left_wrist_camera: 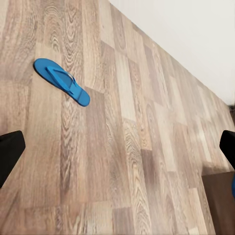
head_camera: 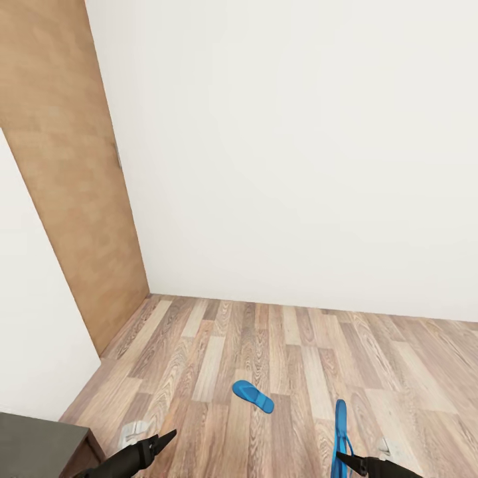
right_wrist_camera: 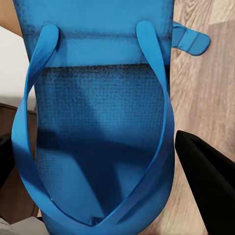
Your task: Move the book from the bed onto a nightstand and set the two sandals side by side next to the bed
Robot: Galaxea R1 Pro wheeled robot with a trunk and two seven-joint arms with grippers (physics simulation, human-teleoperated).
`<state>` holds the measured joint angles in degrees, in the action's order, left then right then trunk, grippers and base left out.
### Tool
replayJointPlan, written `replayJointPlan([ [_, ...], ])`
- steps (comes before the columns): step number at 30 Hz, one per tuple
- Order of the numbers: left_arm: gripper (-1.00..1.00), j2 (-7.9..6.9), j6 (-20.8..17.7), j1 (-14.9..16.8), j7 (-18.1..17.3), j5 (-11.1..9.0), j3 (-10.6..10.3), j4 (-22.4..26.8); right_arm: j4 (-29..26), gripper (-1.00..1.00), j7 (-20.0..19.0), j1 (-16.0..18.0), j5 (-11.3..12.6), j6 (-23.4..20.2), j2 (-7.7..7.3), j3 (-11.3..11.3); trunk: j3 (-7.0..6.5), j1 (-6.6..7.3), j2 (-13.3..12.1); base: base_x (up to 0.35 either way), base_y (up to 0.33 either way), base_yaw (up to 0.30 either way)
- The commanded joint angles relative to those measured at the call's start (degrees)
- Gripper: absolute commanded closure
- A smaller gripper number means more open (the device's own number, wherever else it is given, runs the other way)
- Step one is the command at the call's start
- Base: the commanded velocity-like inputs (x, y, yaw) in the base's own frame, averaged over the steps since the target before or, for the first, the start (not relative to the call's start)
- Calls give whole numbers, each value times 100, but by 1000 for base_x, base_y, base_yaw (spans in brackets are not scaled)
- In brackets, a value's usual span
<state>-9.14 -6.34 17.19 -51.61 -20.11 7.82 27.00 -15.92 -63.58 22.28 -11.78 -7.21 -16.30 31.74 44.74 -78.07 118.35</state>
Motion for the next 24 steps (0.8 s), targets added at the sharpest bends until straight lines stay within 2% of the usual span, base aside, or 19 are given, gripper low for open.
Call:
replayJointPlan([
  [1, -100, 0, -60, 3, -25, -37, 9, -2, -7, 100, -28, 4, -39, -61, 4, 47, 6, 1, 3, 0, 0, 26],
  [6, -100, 0, -60, 3, -25, -37, 9, -2, -9, 100, -32, 4, -39, -61, 4, 43, 6, 1, 3, 86, 0, 10],
  [17, -100, 0, -60, 3, -25, -37, 9, -2, -8, 100, -31, 4, -39, -61, 5, 43, 6, 1, 3, 270, 0, 1],
  [24, -100, 0, -60, 3, -25, -37, 9, -2, -7, 100, -46, 4, -45, -61, 7, 43, 6, 1, 3, 49, 0, 0],
])
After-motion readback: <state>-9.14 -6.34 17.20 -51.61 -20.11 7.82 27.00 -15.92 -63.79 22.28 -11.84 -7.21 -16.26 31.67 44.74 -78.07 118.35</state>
